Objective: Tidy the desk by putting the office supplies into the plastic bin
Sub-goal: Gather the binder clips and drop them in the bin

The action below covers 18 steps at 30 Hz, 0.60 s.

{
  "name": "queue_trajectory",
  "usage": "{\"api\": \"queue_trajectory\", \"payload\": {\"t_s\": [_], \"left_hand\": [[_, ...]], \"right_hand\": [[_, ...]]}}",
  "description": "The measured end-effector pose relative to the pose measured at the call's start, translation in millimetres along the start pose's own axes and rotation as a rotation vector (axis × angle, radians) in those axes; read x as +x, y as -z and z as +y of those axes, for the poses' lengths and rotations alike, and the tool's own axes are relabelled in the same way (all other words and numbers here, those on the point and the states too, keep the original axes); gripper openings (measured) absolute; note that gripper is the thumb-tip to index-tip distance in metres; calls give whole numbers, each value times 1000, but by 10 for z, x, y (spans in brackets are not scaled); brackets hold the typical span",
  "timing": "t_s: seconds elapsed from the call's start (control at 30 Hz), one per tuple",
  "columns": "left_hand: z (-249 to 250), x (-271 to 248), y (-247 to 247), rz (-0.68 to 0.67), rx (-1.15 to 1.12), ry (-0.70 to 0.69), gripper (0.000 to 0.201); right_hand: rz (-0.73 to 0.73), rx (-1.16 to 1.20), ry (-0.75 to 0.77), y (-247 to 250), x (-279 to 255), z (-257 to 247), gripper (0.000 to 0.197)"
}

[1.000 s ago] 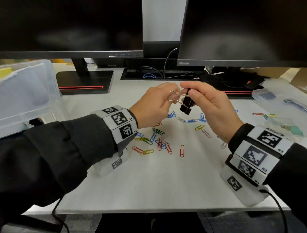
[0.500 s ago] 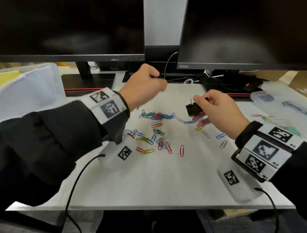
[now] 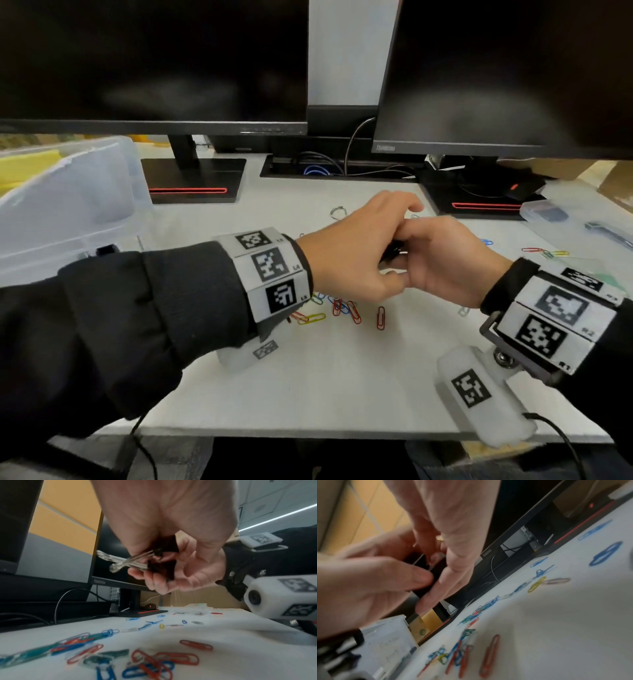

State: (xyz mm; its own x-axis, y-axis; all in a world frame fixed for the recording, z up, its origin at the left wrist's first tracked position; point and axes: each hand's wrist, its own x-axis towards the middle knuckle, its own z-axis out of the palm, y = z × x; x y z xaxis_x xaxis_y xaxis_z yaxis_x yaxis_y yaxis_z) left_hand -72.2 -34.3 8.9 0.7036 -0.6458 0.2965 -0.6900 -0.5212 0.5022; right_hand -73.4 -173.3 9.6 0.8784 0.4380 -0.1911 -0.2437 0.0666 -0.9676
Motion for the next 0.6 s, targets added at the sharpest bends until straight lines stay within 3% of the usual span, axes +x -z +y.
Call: {"api": "queue_trajectory", "payload": {"t_s": [0.13,0.3,0.47,0.6], "left_hand": [[-56,-11,-16,52,-28,0,69],[-123,-41,8,150,-72,-96,69],[-173,-54,69,183,-50,-124,74],[-222,-107,127,176,-25,-76,81]], "right_hand": [[-86,74,17,-26,-2,-19,26],[-154,69,48,-113,34,16,27],[-152,175,82,-180,78,12,27],[-125,105,62,-239,173,11,33]]}}
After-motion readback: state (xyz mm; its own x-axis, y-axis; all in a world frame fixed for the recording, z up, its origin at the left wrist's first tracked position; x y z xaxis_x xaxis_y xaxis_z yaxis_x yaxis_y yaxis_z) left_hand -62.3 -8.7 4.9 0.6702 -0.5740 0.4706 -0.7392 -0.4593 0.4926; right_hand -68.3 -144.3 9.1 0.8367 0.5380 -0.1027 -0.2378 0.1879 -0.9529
